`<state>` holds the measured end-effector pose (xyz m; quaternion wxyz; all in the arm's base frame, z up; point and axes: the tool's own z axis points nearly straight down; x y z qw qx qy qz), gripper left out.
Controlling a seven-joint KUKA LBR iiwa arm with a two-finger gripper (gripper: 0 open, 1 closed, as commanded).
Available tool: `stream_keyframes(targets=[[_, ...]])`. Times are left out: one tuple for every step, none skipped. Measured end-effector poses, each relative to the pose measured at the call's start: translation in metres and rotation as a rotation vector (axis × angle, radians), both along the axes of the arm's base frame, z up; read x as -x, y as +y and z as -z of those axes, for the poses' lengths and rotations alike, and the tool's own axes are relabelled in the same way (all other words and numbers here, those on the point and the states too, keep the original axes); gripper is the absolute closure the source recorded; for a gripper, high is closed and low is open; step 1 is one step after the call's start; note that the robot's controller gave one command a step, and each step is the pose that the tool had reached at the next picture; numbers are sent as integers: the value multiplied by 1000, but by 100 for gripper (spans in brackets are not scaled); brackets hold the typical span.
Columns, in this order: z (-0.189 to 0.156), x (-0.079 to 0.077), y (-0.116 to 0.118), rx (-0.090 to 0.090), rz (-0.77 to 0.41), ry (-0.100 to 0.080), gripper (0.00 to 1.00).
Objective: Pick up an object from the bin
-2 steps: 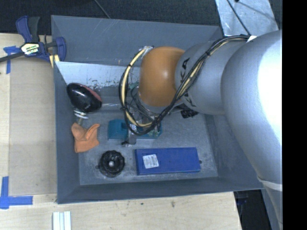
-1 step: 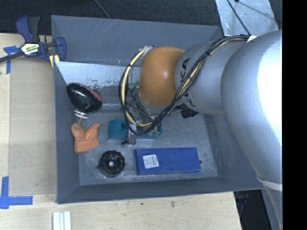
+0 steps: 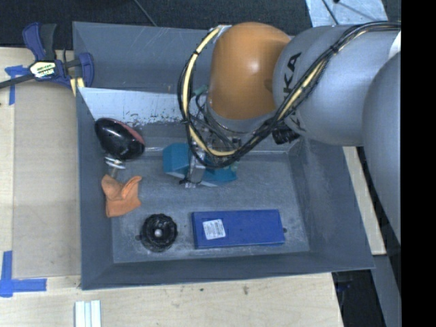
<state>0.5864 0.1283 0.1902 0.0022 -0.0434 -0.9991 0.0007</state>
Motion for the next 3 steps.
stream_keyframes(targets=[[0, 0, 0, 0, 0, 0, 100], [-2, 1, -1, 0, 1, 1, 100], [-41, -2, 0, -1, -33, -9, 100]])
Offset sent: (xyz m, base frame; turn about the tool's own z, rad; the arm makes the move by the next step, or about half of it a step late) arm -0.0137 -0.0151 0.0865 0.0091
